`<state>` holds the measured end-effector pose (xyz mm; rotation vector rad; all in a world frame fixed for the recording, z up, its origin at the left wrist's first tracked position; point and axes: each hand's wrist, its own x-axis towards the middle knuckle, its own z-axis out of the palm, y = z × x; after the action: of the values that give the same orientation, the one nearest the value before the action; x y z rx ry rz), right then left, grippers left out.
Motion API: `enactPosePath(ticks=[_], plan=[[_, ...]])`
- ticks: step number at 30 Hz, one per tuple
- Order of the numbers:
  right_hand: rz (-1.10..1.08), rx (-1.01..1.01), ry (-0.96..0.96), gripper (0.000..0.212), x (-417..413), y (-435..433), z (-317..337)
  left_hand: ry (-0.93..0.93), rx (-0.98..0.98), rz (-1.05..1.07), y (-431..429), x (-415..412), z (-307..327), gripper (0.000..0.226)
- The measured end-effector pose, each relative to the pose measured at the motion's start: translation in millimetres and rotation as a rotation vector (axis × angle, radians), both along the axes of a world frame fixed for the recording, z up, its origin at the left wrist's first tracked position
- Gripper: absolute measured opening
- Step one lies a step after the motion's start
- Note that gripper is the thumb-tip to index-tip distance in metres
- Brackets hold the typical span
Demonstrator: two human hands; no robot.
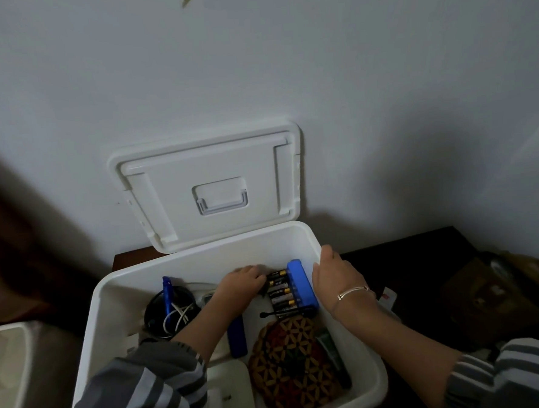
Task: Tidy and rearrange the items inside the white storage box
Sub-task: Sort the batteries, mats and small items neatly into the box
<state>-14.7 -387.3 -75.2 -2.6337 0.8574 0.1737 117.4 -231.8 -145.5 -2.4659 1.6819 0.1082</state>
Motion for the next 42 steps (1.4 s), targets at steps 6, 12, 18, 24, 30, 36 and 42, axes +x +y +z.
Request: enactPosePath(ticks=[6,12,18,24,30,36,42], plan=[[0.008,-0.028,-0.012,0.030,0.5,-0.7,-2.5,0.009,0.012,0.136,4.6,2.3,0.8,0.043],[0.007,-0.053,-0.020,0.028,0.0,-0.5,-4.9,0.150,0.110,0.291,10.2,6.7,5.9,0.027],[0.004,-0.046,-0.022,0.029,-1.2,1.7,-0.5,0.198,0.097,0.376,-3.8,6.5,-1.2,0.032],[0.002,-0.061,-0.024,0.029,-0.5,0.6,-2.1,-0.022,-0.022,0.240,23.4,-15.2,-8.1,0.030],[0.009,-0.070,-0.027,0.027,-1.2,1.6,-1.7,-0.132,-0.079,0.185,30.2,-31.0,-13.2,0.028],[0.007,-0.085,-0.015,0.024,-1.0,1.0,-1.9,-0.140,-0.101,0.235,19.4,-31.5,-19.2,0.025],[0.003,-0.066,-0.023,0.026,0.0,0.6,-1.9,-0.072,-0.166,0.225,21.5,-27.8,-30.0,0.043]])
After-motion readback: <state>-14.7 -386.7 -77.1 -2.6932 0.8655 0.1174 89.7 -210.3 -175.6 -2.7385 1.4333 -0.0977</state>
